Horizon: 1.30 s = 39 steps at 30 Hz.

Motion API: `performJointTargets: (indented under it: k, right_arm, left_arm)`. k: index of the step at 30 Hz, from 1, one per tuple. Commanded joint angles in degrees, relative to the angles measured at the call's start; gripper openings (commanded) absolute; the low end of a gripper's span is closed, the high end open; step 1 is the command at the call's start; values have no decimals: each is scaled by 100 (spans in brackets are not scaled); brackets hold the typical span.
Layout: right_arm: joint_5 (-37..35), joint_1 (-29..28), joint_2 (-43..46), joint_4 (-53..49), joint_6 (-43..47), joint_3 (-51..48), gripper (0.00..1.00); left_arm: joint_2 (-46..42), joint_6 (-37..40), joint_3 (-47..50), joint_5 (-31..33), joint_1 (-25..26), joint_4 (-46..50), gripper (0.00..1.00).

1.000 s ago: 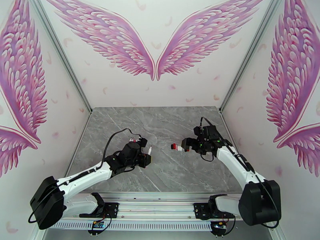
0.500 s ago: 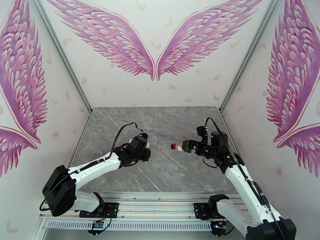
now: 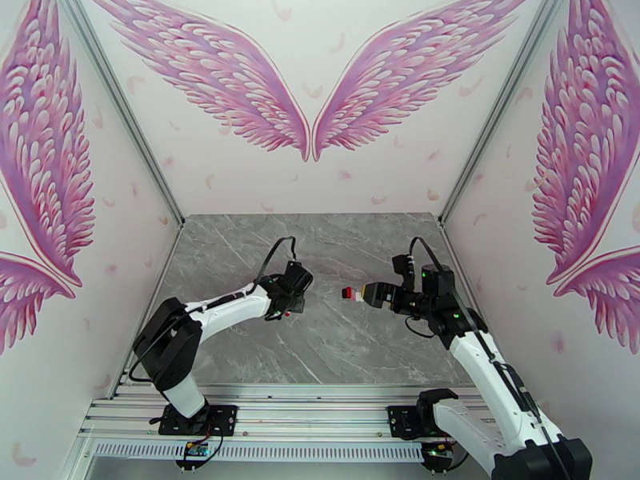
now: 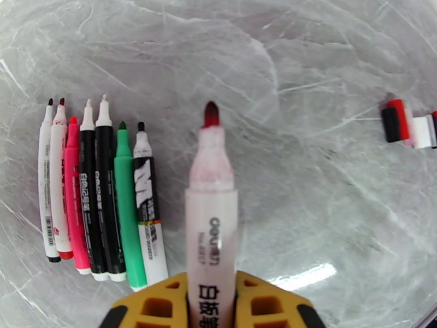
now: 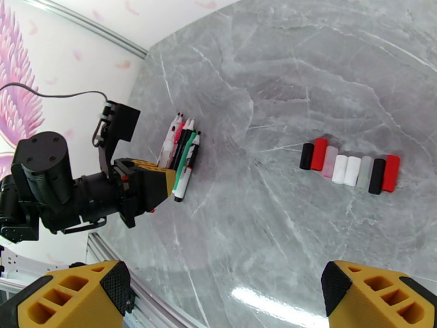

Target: Open the pen caps

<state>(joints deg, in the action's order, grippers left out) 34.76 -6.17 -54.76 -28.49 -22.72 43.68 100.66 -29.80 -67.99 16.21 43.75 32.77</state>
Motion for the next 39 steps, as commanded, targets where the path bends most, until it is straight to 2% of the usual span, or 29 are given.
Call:
performJointTargets:
  k: [1,9,20,39]
  right_arm:
    - [58,-42,-26,108,5,-78,99]
    - [13,-42,-121,102,4,-76,99]
    - [-4,-39,-140,63,4,-77,99]
    - [-31,-37,-122,-56,13,-61,99]
  left_arm:
    - [348,174,-378,264,-33,288,10]
    - [1201,32,-1111,614,-77,716,11]
    - [1620,9,-1321,1207,-89,963,14]
    - [1718,-74,-1258,1126,-101,959,19]
